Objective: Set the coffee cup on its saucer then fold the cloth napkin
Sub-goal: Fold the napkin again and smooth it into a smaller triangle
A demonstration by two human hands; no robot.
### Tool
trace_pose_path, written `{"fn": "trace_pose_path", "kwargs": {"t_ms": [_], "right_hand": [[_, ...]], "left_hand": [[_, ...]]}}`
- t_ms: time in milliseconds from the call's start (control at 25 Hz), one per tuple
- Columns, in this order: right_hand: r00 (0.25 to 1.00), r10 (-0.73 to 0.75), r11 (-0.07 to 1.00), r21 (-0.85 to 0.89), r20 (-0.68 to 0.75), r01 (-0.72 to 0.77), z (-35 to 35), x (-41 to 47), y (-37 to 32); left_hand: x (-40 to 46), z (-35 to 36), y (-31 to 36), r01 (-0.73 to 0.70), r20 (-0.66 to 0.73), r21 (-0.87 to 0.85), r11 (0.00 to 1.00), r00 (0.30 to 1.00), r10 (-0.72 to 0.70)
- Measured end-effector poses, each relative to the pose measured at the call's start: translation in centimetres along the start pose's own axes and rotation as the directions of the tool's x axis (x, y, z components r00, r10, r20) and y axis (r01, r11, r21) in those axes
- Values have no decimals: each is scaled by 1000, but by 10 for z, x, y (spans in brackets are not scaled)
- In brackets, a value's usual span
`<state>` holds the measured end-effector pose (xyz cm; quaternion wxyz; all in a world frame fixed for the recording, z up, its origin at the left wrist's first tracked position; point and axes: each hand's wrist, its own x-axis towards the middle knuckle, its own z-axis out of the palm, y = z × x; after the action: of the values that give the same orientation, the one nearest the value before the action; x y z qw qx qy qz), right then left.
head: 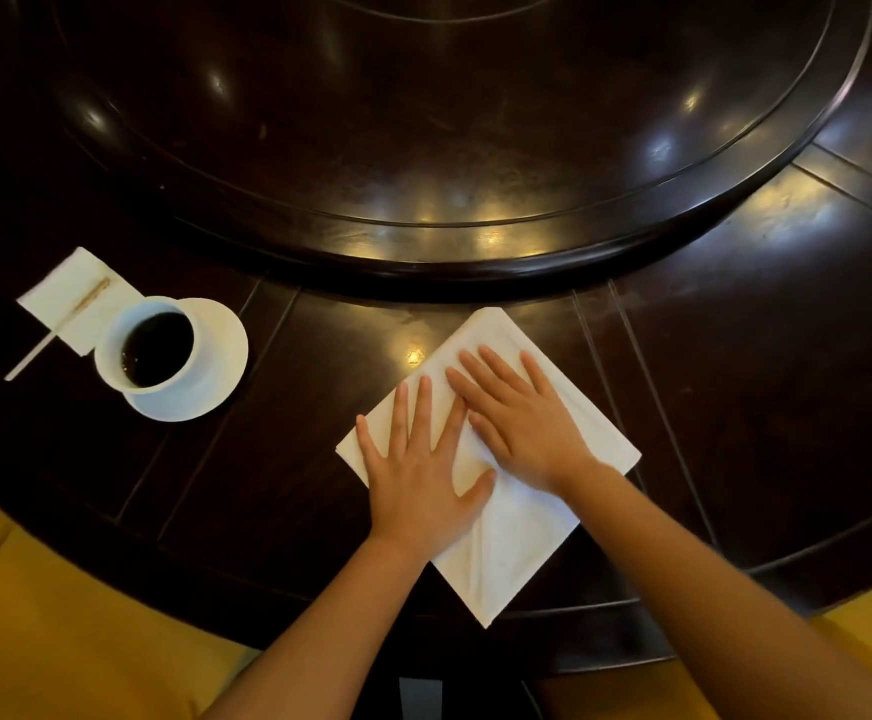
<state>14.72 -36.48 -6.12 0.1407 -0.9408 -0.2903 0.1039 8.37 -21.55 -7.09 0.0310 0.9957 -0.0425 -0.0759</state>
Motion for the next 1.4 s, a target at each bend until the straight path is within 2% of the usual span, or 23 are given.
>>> {"fn": "trace_pose_path", "kwargs": {"t_ms": [120,240,360,560,680,840,960,1080,1120,1160,1200,1280,1320,1400], "right_hand": [[998,-53,996,-74,28,55,-2,27,9],[999,-44,993,-105,19,46,2,30,11],[994,102,989,-107,-36,-106,1,41,9],[931,354,929,-78,-89,-361,-11,65,17],[904,373,916,-70,-211,-394,-8,19,5],[895,427,893,-95,-129,-439,11,-61,-3],[837,537,823,-151,-107,-547,8,-74,17],[706,688,704,-80,-169,-705,5,-73,20],[701,686,706,-58,-196,-706,4,-74,15],[734,643,744,-50,-217,-666,3,-77,10],[795,564,806,-61,-223,-589,3,-81,3],[909,367,912,-117,-199,-394,8,-92,-12],[938,296,938,-131,-181,-322,10,-98,-17],[970,206,968,-122,-125,-221,16,-111,-19]], "left_hand": [[1,1,0,7,13,2,1000,1000,-7],[0,0,0,14,13,4,1000,1000,-14],[0,-1,1,25,17,18,1000,1000,-25],[-2,-2,0,18,20,9,1000,1000,-18],[-4,-2,-6,69,-3,-20,997,998,-69],[-6,-1,-15,91,2,-36,995,996,-91],[-8,-4,-29,47,28,-20,999,999,-46],[-19,-11,-46,123,-29,3,992,992,-123],[-26,-14,-43,120,-59,-18,993,991,-121],[-35,-18,-34,58,-76,-48,997,995,-62],[-48,-18,-20,-64,-83,-77,995,995,57],[-76,-10,13,-345,-56,-108,932,938,341],[-87,-4,24,-434,-25,-109,894,900,434],[-96,7,25,-483,42,-71,872,872,487]]}}
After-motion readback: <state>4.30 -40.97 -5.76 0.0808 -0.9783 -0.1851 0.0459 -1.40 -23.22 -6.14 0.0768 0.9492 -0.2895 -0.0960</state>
